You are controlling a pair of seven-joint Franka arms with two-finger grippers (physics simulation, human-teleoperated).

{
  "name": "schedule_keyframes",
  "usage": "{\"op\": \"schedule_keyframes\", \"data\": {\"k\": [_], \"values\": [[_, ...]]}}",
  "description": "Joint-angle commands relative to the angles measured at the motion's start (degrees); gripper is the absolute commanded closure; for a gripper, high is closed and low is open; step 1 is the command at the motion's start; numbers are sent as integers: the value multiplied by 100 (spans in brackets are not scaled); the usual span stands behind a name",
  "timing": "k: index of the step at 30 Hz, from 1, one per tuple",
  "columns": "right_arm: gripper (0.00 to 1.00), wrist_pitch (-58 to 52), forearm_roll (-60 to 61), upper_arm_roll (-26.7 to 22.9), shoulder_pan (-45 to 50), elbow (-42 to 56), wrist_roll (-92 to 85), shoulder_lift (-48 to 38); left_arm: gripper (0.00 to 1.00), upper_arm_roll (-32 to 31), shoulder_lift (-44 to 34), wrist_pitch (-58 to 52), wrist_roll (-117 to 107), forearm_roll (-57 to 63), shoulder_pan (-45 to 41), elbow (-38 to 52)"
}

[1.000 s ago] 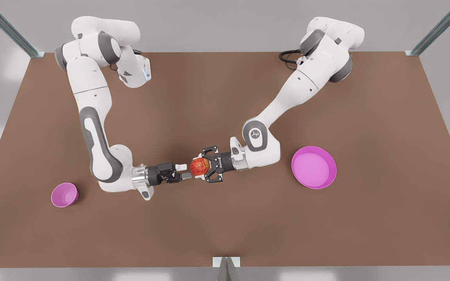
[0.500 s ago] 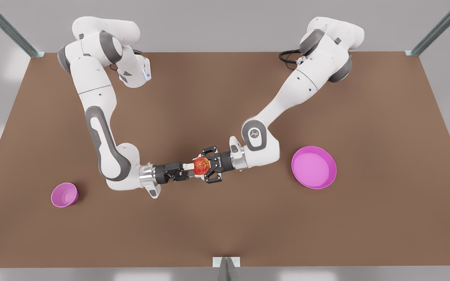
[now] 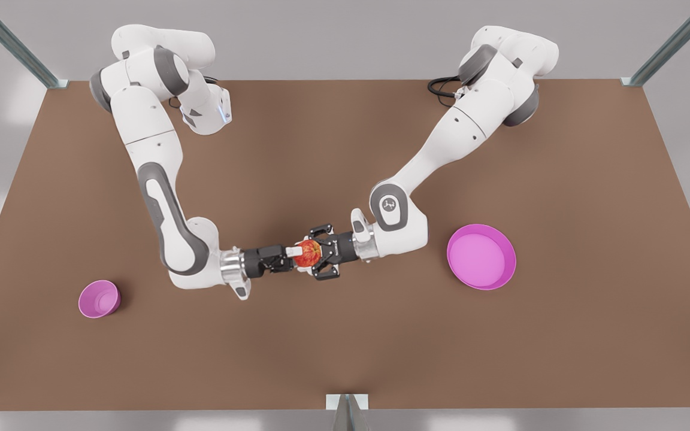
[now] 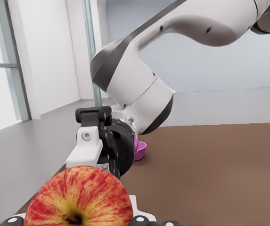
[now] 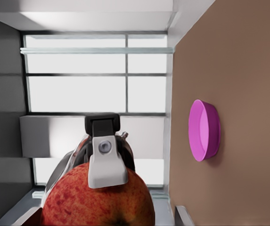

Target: Use the left arm to pick up the apple from the plate, transfer it to the gripper of the right arm, and then use the right arm to place it into the bowl

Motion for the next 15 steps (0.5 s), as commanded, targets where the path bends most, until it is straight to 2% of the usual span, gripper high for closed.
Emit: {"op": "schedule_keyframes", "data": {"k": [1,15], "values": [[0,6,-18,26,12,-9,37,-9,33,-2,-10,-29,102,19,-5,2],[0,208,-9,211,21,-220,28,-185,32,7,-1,-20,102,19,-5,2]]}}
